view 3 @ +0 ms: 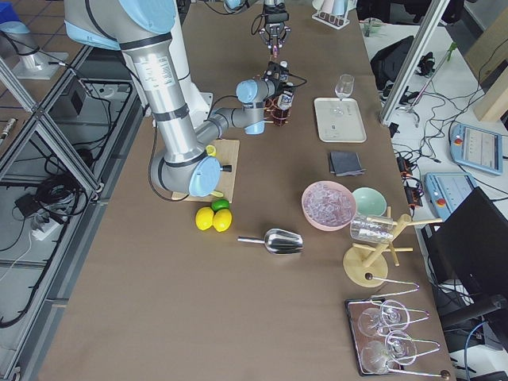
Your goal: Take tea from basket to plate
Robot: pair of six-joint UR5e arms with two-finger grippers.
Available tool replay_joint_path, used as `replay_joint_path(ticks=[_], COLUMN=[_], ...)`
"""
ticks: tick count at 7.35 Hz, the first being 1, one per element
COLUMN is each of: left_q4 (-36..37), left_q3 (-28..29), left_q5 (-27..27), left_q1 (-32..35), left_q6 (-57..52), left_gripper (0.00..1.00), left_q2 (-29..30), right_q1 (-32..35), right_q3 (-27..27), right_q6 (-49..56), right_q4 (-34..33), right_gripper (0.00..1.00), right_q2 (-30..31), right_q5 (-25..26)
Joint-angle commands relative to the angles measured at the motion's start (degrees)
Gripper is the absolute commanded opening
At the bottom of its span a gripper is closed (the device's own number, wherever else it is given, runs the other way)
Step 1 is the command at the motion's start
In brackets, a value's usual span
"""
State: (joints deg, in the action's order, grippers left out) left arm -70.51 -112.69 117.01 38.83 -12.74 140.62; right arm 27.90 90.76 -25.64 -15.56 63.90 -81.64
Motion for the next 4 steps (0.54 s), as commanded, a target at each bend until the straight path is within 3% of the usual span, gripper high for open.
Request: replay_joint_path(ticks=[1,4], left_q4=[0.0,0.0], left_q3=[-0.2,-0.4], left_q5=[0.1,0.2], left_q1=[0.0,0.1], left_q6=[0.0,0.0], left_gripper=[0.00,0.00], left_q2=[-0.1,-0.2], right_q1=[0.3,1.3], right_q3=[4.0,12.1], right_q6=[-2.2,-4.2], right_q4=[-3.7,-13.3], right_gripper=[0.00,0.00], right_q2=[0.0,-0.4], right_q5=[-0.3,-0.5])
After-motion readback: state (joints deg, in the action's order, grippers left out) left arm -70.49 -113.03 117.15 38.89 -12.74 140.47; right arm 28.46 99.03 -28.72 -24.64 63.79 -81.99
